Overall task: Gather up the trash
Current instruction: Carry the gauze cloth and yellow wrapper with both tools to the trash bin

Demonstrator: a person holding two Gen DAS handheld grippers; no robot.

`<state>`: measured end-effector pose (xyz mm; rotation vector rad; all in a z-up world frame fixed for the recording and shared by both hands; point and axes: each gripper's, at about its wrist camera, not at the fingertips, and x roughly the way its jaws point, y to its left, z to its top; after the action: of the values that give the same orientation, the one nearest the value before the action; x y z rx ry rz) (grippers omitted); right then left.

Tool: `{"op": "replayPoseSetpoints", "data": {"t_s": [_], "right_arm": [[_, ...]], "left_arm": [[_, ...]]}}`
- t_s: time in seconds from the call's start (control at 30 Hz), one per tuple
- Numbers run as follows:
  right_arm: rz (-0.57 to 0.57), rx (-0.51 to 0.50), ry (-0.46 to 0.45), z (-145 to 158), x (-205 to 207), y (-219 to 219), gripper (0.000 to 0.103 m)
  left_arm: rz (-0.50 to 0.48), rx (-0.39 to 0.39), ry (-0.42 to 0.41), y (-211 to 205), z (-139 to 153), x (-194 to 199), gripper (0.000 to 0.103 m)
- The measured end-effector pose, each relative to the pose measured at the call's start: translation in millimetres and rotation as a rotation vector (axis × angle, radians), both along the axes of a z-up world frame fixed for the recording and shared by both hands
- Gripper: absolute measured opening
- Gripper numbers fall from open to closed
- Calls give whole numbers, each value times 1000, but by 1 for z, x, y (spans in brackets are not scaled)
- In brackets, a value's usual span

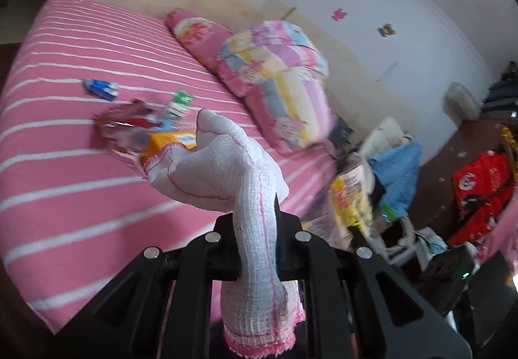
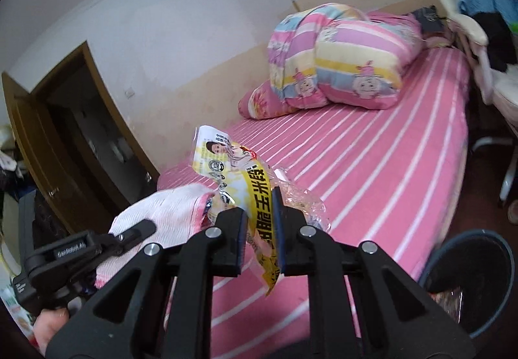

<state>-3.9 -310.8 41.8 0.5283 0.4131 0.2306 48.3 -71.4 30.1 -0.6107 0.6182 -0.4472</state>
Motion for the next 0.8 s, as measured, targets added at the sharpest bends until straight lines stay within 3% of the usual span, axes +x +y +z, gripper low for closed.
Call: {"op": "replayPoseSetpoints", "data": {"t_s": [0.17,0.33,0.47,0.8], "right_arm": [[-45,-6,5,2,-26,-35,15],[-111,33,49,-15,-51,-75,15],[-158,33,83,-31,-70,-103,15],[-291,72,264,-104,-94,-175,15]], "left_arm": [[-105,-27,5,-40,6,-4,12],[-244,-43,49,-85,-5,-6,12],[-342,-54,119,-125,-26,-2,12],[-481,58,265,-219,-97,10,12]]}}
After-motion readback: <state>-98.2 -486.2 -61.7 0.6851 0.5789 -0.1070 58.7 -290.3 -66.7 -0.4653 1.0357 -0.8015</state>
